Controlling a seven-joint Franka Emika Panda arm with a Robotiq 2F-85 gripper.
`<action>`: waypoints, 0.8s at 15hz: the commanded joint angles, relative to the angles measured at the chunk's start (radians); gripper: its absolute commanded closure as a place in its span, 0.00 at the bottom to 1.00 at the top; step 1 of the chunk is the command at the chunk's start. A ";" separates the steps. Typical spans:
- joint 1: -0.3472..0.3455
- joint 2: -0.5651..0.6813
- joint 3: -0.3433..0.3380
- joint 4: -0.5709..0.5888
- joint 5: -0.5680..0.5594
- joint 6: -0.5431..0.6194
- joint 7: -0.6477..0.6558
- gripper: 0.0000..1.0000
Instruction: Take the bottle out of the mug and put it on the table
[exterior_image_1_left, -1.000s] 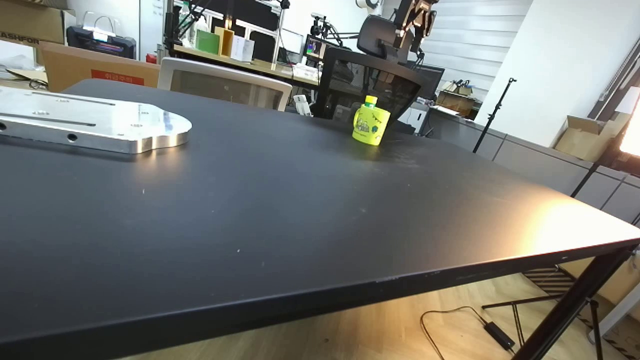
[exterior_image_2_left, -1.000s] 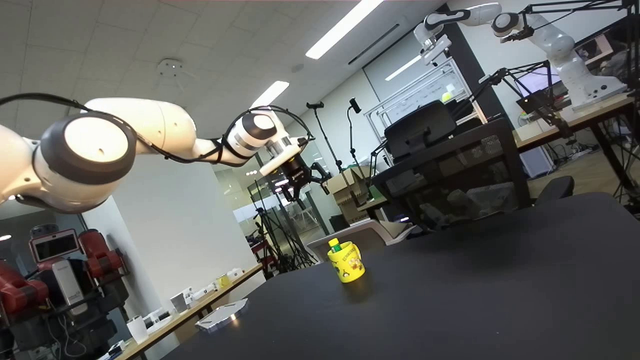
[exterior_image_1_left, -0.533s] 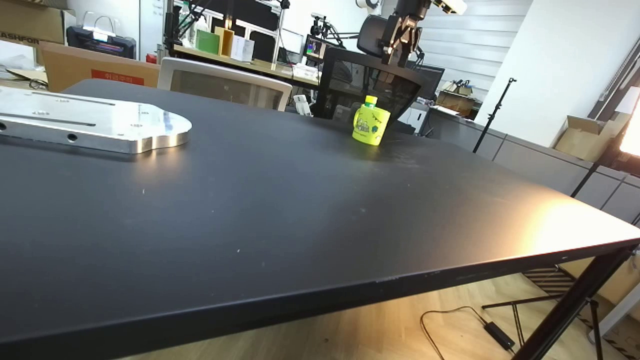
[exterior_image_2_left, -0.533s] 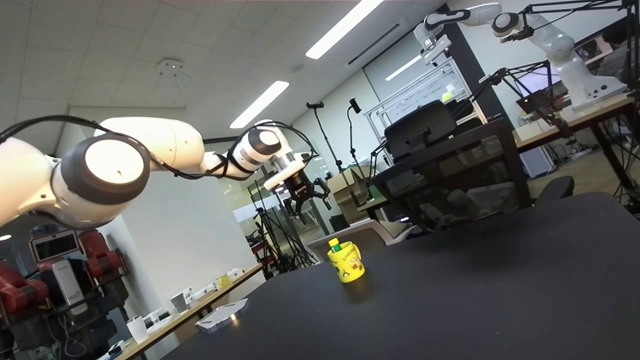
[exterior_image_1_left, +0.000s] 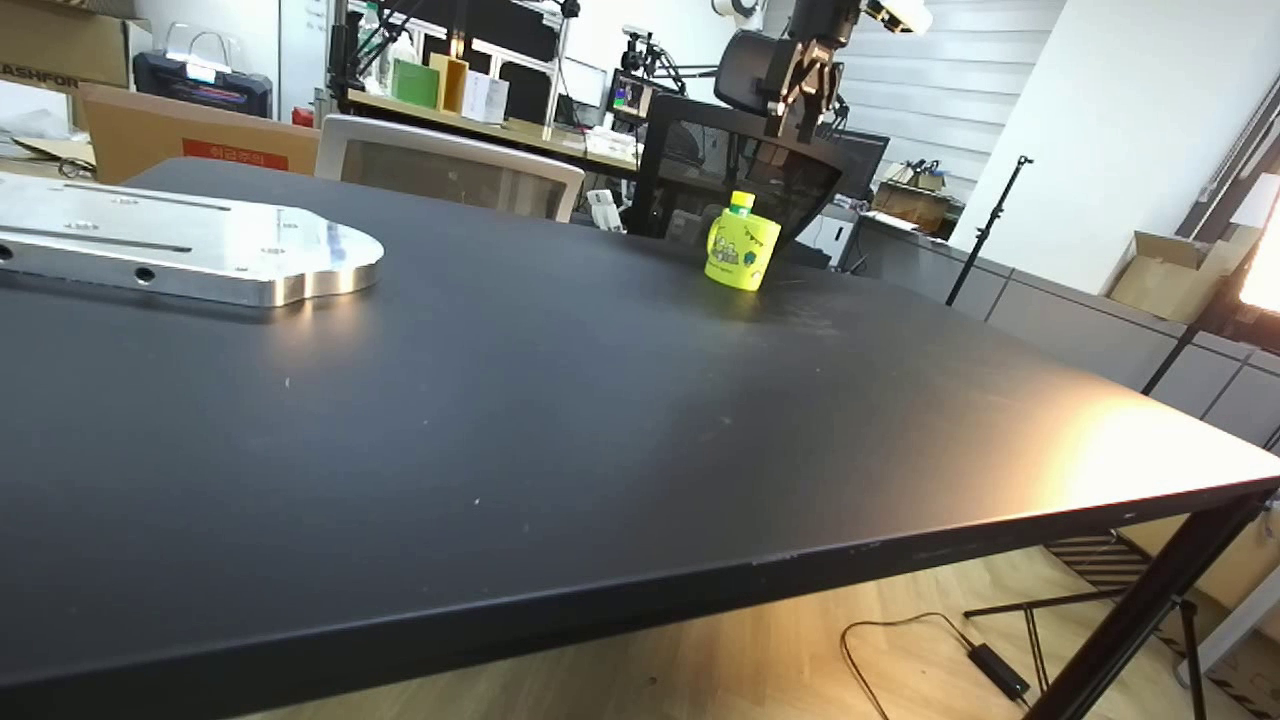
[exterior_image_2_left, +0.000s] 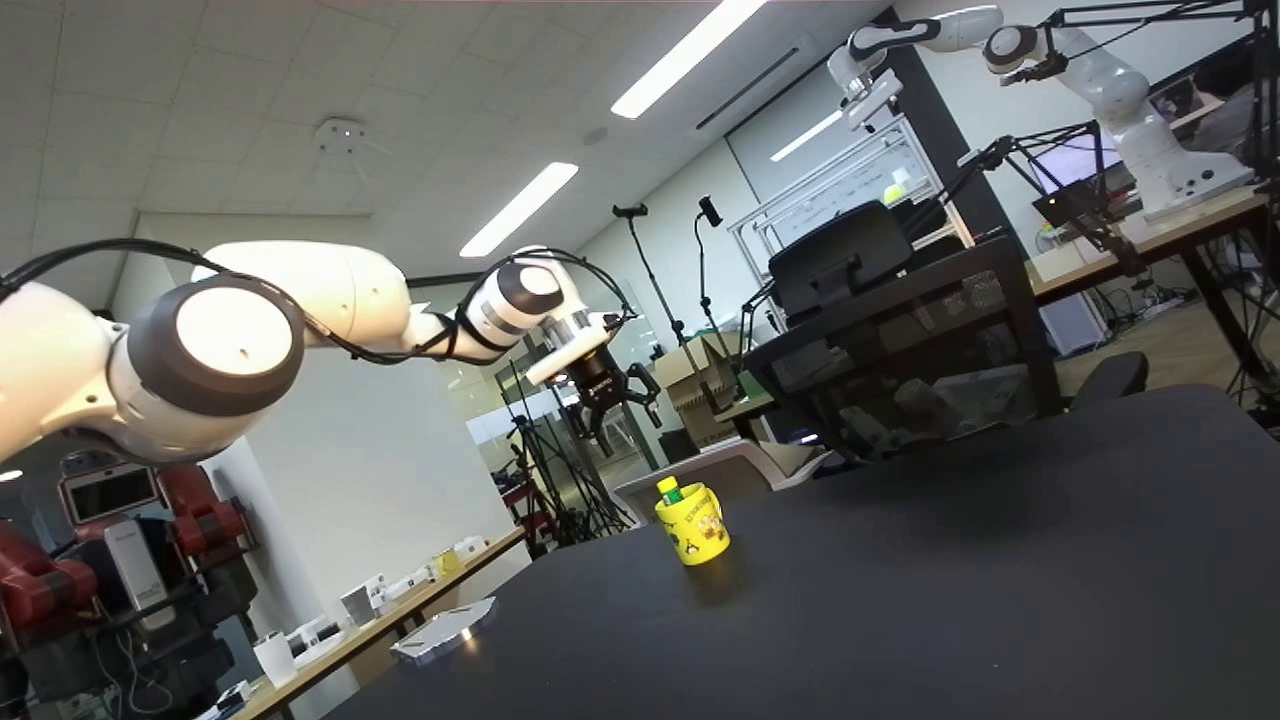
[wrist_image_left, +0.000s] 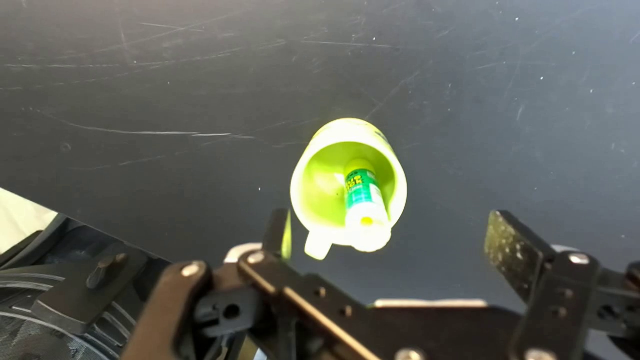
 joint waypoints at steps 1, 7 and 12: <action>0.002 0.010 -0.002 0.004 -0.003 0.023 -0.002 0.00; 0.006 0.066 0.011 0.011 0.005 0.115 -0.019 0.00; 0.013 0.111 0.022 0.019 0.006 0.141 -0.024 0.00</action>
